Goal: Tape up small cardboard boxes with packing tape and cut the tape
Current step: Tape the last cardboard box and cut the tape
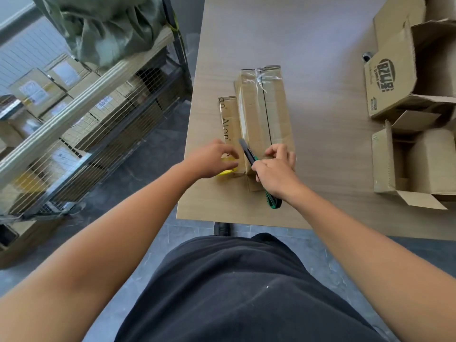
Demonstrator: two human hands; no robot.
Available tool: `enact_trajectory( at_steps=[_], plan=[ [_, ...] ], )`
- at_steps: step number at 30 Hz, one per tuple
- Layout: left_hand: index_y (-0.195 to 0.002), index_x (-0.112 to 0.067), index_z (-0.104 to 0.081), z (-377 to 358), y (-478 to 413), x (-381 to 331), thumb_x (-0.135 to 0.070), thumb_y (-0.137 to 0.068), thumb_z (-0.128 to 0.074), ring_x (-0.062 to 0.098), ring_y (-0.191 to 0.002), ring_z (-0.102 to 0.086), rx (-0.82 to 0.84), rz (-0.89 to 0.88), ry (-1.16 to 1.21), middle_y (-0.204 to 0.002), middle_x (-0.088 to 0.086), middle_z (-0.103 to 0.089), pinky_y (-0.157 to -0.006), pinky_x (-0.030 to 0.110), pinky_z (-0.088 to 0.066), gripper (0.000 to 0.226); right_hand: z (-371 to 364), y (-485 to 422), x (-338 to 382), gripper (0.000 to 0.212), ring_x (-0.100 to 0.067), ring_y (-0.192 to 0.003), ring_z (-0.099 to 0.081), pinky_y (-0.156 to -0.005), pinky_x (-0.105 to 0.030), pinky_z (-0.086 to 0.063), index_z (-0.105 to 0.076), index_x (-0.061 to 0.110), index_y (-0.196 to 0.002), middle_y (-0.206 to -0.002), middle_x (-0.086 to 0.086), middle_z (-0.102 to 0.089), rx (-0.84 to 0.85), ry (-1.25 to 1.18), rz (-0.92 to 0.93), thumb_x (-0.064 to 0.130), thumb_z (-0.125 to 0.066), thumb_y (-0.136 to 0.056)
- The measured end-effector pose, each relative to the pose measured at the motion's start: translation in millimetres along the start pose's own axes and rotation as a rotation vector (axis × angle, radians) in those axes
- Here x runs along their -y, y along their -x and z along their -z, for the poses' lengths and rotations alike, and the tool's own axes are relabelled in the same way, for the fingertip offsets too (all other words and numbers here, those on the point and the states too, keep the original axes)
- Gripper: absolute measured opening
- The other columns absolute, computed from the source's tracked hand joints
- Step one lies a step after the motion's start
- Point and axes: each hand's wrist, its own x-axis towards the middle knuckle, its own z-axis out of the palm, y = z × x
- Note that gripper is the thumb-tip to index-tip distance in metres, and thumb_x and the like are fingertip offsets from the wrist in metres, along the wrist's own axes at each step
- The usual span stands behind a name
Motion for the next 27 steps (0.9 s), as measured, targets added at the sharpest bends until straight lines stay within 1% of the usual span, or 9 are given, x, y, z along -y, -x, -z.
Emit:
enact_trajectory(
  at_steps=[2,6,11,13,15,18,20,23,27],
  plan=[
    [-0.118,-0.035,-0.067,0.3,-3.4,-4.8,-0.047,-0.093,-0.066,0.024,-0.113,-0.057,-0.017,0.009,-0.014,-0.132,0.003,-0.052,-0.1,0.038,-0.049,0.028,1.4,-2.4,1.6,0.041,-0.014,-0.113,-0.019,-0.1,-0.029,-0.019,-0.067,0.016,-0.073,-0.118,0.011,-0.023,0.016,0.074,-0.001,0.039,-0.041,-0.095],
    [-0.106,-0.033,-0.071,1.0,-0.4,-13.4,-0.045,-0.091,-0.067,0.021,-0.104,-0.059,-0.141,0.007,-0.089,-0.124,0.003,-0.056,-0.082,0.032,-0.048,0.019,1.2,-4.1,6.7,0.047,-0.009,-0.101,-0.012,-0.099,-0.026,-0.021,-0.072,0.01,-0.096,-0.116,0.011,-0.02,0.023,0.186,-0.015,0.04,-0.035,-0.096],
    [-0.107,-0.03,-0.069,-3.8,10.1,-17.4,-0.042,-0.096,-0.06,0.018,-0.09,-0.057,-0.238,0.03,-0.154,-0.121,0.0,-0.055,-0.069,0.029,-0.04,0.019,3.3,-4.3,12.4,0.048,-0.01,-0.106,-0.012,-0.096,-0.027,-0.024,-0.067,0.005,-0.104,-0.118,0.009,-0.019,0.028,0.211,-0.036,0.04,-0.036,-0.097],
    [-0.117,-0.028,-0.067,-3.2,12.5,-19.5,-0.044,-0.097,-0.057,0.02,-0.095,-0.059,-0.231,0.041,-0.173,-0.123,0.002,-0.058,-0.072,0.03,-0.044,0.027,5.9,-2.4,13.2,0.049,-0.011,-0.109,-0.013,-0.098,-0.028,-0.025,-0.069,0.004,-0.103,-0.118,0.009,-0.018,0.04,0.236,-0.029,0.04,-0.036,-0.097],
    [-0.129,-0.025,-0.063,3.4,18.9,-16.3,-0.045,-0.099,-0.055,0.019,-0.107,-0.062,-0.167,0.027,-0.07,-0.126,0.002,-0.064,-0.084,0.032,-0.048,0.037,8.0,-1.5,13.5,0.05,-0.014,-0.115,-0.016,-0.105,-0.032,-0.027,-0.069,0.003,-0.105,-0.117,0.009,-0.016,0.061,0.256,-0.028,0.039,-0.035,-0.098],
    [-0.126,-0.022,-0.067,5.2,31.0,-4.8,-0.034,-0.099,-0.06,0.0,-0.092,-0.059,-0.151,-0.012,0.217,-0.117,-0.003,-0.069,-0.084,0.02,-0.046,0.031,10.1,-4.6,11.8,0.05,-0.02,-0.118,-0.019,-0.111,-0.034,-0.022,-0.068,0.001,-0.107,-0.116,0.007,-0.016,0.063,0.245,-0.021,0.038,-0.035,-0.098],
    [-0.122,-0.018,-0.07,-2.9,34.2,0.4,-0.027,-0.097,-0.065,-0.002,-0.09,-0.056,-0.171,-0.032,0.214,-0.112,-0.005,-0.066,-0.083,0.01,-0.042,0.027,7.2,-4.4,10.9,0.043,-0.022,-0.116,-0.02,-0.112,-0.032,-0.018,-0.066,0.005,-0.105,-0.12,0.003,-0.021,0.059,0.232,-0.006,0.036,-0.039,-0.096],
    [-0.12,-0.018,-0.071,-18.5,16.2,-5.2,-0.031,-0.093,-0.068,0.015,-0.108,-0.06,-0.197,0.013,0.119,-0.115,-0.001,-0.067,-0.096,0.03,-0.047,0.03,6.5,-1.6,7.3,0.039,-0.021,-0.122,-0.019,-0.114,-0.035,-0.02,-0.057,0.003,-0.106,-0.131,0.004,-0.022,0.081,0.224,0.001,0.038,-0.044,-0.095],
    [-0.112,-0.024,-0.075,-21.2,-0.2,-17.0,-0.032,-0.087,-0.071,0.019,-0.102,-0.065,-0.232,0.107,0.097,-0.109,-0.004,-0.073,-0.09,0.035,-0.054,0.027,9.1,-1.3,6.8,0.039,-0.019,-0.132,-0.02,-0.118,-0.043,-0.025,-0.051,0.008,-0.112,-0.139,0.005,-0.021,0.107,0.289,-0.041,0.041,-0.043,-0.094]
  ],
)
